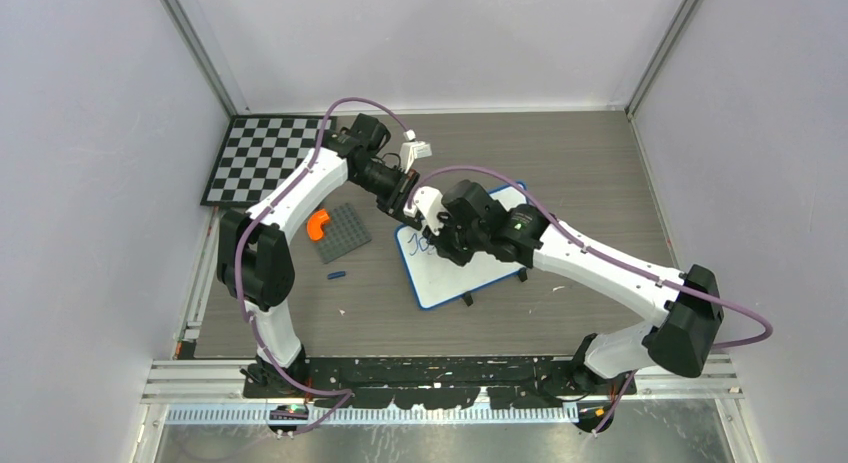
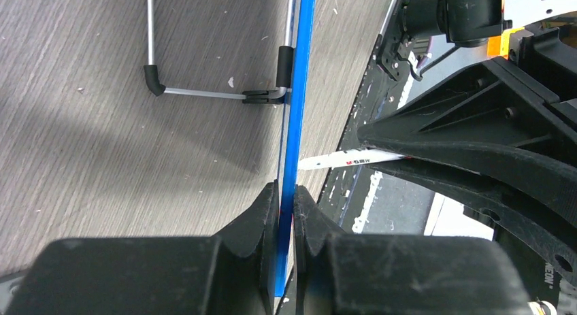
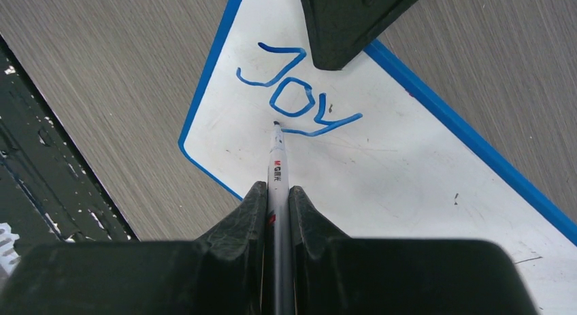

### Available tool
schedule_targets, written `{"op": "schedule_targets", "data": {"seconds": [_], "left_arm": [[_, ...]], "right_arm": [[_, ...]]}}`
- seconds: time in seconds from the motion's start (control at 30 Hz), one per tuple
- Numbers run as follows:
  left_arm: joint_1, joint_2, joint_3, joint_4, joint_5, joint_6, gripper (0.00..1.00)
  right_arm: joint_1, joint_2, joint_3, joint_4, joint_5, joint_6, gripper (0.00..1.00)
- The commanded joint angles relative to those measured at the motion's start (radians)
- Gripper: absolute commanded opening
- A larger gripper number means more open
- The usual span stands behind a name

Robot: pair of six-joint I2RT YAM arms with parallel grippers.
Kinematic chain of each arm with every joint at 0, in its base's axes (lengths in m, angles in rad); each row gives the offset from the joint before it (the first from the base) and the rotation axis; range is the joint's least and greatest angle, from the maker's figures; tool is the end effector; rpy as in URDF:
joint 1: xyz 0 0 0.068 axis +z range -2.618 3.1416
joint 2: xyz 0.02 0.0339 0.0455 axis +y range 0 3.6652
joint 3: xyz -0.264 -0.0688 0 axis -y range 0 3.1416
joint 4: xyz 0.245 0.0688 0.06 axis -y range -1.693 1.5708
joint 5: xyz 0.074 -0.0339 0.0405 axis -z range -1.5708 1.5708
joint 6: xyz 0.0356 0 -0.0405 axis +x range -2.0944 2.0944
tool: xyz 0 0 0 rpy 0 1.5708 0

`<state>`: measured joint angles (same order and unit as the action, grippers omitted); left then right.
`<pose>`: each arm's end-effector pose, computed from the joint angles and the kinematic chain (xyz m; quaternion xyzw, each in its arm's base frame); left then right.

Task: Write a sentence on the whiteboard

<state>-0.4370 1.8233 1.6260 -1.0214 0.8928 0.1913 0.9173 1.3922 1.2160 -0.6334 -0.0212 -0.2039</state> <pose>0.3246 -0.1822 0.2895 0.3463 0.8212 -0.4412 0.1047 0.1820 0.2390 0.3101 -0.4970 0.7842 0.1389 0.3446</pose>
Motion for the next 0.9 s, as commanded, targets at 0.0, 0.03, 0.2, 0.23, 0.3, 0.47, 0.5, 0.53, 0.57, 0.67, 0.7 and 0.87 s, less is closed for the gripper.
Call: {"op": "schedule_targets", "data": {"seconds": [0.0, 0.03, 0.2, 0.23, 0.3, 0.47, 0.5, 0.53, 0.57, 0.67, 0.7, 0.87], "left_arm": [[-0.013, 0.006, -0.005, 0.01, 0.0, -0.002, 0.0], [-0.013, 0.005, -0.005, 0.008, 0.001, 0.001, 0.0], [-0.012, 0.005, 0.001, -0.005, 0.015, 0.021, 0.0], [-0.012, 0.006, 0.002, -0.008, 0.015, 0.024, 0.0], [-0.012, 0.003, 0.002, -0.011, 0.013, 0.028, 0.0], [-0.012, 0.005, 0.003, -0.013, 0.013, 0.03, 0.0], [-0.012, 0.006, 0.003, -0.014, 0.014, 0.029, 0.0], [-0.014, 0.005, 0.003, -0.013, 0.014, 0.03, 0.0], [-0.014, 0.004, 0.002, -0.013, 0.012, 0.029, 0.0], [-0.015, -0.005, -0.009, -0.002, 0.008, 0.021, 0.0], [-0.016, -0.009, -0.015, 0.003, 0.005, 0.021, 0.0], [-0.022, -0.015, -0.025, 0.015, 0.0, 0.014, 0.0]], "right_arm": [[-0.002, -0.052, 0.048, -0.003, -0.052, -0.006, 0.0], [-0.006, -0.067, 0.051, -0.018, -0.07, -0.007, 0.0], [-0.043, -0.117, 0.058, -0.073, -0.123, -0.001, 0.0], [-0.053, -0.127, 0.052, -0.074, -0.123, 0.002, 0.0], [-0.08, -0.146, 0.038, -0.074, -0.122, 0.009, 0.0], [-0.149, -0.181, 0.018, -0.071, -0.148, 0.029, 0.0], [-0.164, -0.185, 0.016, -0.07, -0.16, 0.038, 0.0], [-0.185, -0.191, 0.012, -0.066, -0.177, 0.05, 0.0], [-0.195, -0.196, 0.009, -0.062, -0.193, 0.061, 0.0], [-0.229, -0.213, -0.011, -0.051, -0.222, 0.083, 0.0], [-0.234, -0.216, -0.017, -0.047, -0.225, 0.087, 0.0], [-0.247, -0.217, -0.042, -0.02, -0.248, 0.111, 0.0]]}}
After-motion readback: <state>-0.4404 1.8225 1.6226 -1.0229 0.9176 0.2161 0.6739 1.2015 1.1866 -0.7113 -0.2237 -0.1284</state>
